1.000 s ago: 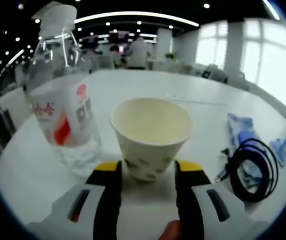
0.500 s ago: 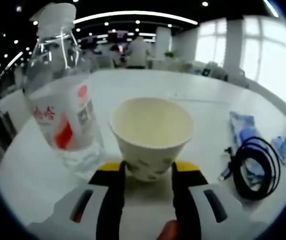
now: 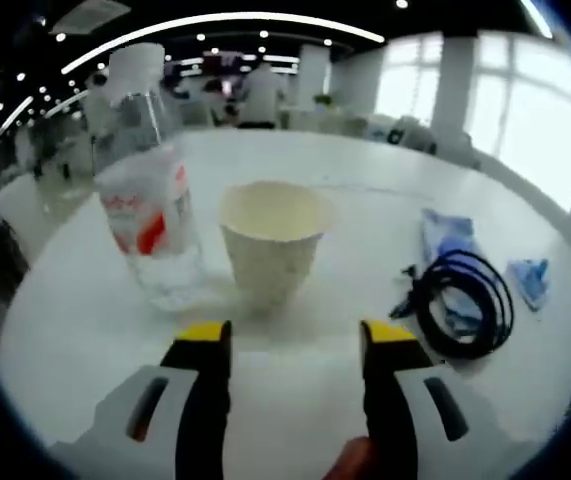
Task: Arrange the tabletop items into an orderly group along one side of the table until the central work area is clear of visible clutter.
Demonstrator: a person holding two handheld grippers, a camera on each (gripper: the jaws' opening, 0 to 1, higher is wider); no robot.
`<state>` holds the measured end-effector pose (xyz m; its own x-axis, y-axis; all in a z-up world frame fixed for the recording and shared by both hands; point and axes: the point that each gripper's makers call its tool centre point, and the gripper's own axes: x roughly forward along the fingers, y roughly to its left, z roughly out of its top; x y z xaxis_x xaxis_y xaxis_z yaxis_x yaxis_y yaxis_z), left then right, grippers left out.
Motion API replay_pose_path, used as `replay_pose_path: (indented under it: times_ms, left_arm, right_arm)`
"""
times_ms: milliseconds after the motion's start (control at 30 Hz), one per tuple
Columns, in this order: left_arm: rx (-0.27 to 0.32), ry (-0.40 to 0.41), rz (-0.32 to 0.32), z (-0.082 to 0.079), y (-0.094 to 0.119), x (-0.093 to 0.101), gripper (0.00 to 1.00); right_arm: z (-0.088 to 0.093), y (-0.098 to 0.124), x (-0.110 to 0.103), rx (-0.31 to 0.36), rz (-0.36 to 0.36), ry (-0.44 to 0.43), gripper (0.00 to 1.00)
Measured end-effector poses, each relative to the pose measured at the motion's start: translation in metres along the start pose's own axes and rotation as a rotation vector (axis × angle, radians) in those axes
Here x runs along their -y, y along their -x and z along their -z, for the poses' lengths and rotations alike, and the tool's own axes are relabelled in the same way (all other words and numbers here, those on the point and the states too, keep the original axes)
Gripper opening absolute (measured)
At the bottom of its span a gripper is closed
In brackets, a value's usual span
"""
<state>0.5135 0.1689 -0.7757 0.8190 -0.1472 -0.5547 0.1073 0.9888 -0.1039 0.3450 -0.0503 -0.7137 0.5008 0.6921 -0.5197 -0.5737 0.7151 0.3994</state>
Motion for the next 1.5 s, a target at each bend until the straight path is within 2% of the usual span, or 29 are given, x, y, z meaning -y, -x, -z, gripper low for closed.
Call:
replay_pose_path:
  times_ms: [100,200,300,400,500,533,633,733,833,933,1100,1167,1333,1500]
  left_arm:
    - [-0.045,-0.007,0.019,0.013,0.018,0.005,0.48]
    - [-0.060,0.013,0.034,0.021,0.038,0.010,0.47]
    - [-0.081,0.022,0.052,0.026,0.054,0.015,0.47]
    - [-0.105,-0.019,0.076,0.034,0.076,0.022,0.47]
    - [-0.110,-0.025,0.096,0.039,0.092,0.027,0.46]
    - [-0.130,-0.034,0.101,0.045,0.099,0.029,0.45]
    - [-0.136,-0.098,0.103,0.052,0.111,0.028,0.43]
    - [-0.146,-0.086,0.115,0.057,0.118,0.026,0.43]
    - [-0.136,-0.090,0.148,0.051,0.125,0.032,0.43]
    - [-0.118,-0.130,0.148,0.046,0.128,0.032,0.44]
    - [-0.121,-0.130,0.190,0.043,0.134,0.040,0.46]
    - [-0.115,-0.138,0.188,0.042,0.136,0.038,0.46]
    - [-0.124,-0.084,0.197,0.043,0.144,0.032,0.49]
    - [-0.120,-0.086,0.216,0.044,0.147,0.038,0.50]
  right_arm:
    - [0.003,-0.001,-0.001,-0.013,-0.007,-0.003,0.44]
    - [0.012,-0.005,-0.004,-0.051,-0.022,-0.006,0.45]
    - [0.013,-0.005,-0.008,-0.058,-0.028,0.013,0.45]
    - [0.013,-0.005,-0.011,-0.062,-0.039,0.021,0.45]
    - [0.013,-0.004,-0.010,-0.066,-0.036,0.031,0.45]
    - [0.013,-0.004,-0.010,-0.063,-0.037,0.030,0.45]
    - [0.012,-0.004,-0.011,-0.057,-0.042,0.025,0.45]
    - [0.010,-0.003,-0.012,-0.047,-0.043,0.028,0.45]
    - [0.009,-0.003,-0.012,-0.042,-0.042,0.039,0.45]
    - [0.006,-0.003,-0.013,-0.029,-0.044,0.038,0.45]
    - [0.001,-0.003,-0.012,-0.010,-0.034,0.043,0.45]
    - [0.000,-0.002,-0.012,-0.007,-0.029,0.047,0.45]
    - [0.003,-0.002,-0.009,-0.014,-0.019,0.049,0.44]
    - [0.004,-0.002,-0.006,-0.021,0.006,0.059,0.44]
